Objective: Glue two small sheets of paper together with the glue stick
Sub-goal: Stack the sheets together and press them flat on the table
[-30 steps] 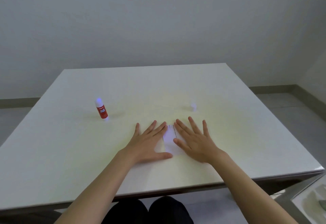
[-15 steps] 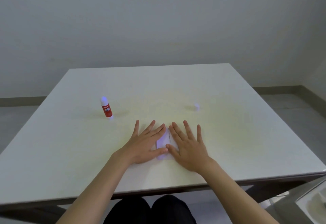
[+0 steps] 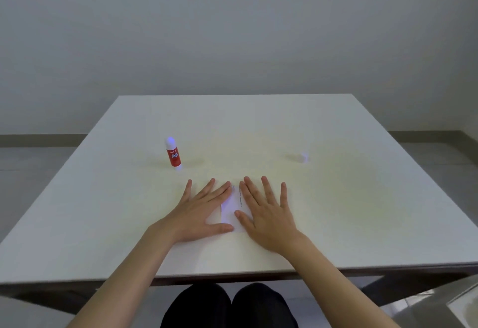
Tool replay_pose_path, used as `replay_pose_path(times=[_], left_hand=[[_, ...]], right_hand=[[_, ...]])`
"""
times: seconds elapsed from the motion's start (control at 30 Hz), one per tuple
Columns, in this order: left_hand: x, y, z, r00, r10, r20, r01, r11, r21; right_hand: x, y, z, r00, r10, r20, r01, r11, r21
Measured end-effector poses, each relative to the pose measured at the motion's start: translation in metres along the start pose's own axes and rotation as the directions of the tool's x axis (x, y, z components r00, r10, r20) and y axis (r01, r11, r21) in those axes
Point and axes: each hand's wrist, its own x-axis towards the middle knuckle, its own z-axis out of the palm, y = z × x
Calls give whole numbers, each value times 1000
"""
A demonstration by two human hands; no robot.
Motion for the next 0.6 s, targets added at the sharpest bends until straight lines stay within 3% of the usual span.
replay_pose_path(times=[0.17, 0.3, 0.4, 0.6], left_hand=[[0, -2, 4, 1000, 10, -28, -11, 1000, -15], [0, -4, 4, 1000, 6, -17, -6, 1000, -11], [0, -3, 2, 1000, -3, -12, 3, 1000, -10], [2, -4, 4, 999, -2, -33, 0, 999, -50]], right_hand=[[-25, -7, -6, 972, -236, -9, 236, 972, 13], [-5, 17, -11, 985, -151, 80, 153, 988, -26], [9, 27, -18, 992, -103, 67, 108, 992, -61], [-25, -1, -7, 945, -325, 34, 327, 942, -73]])
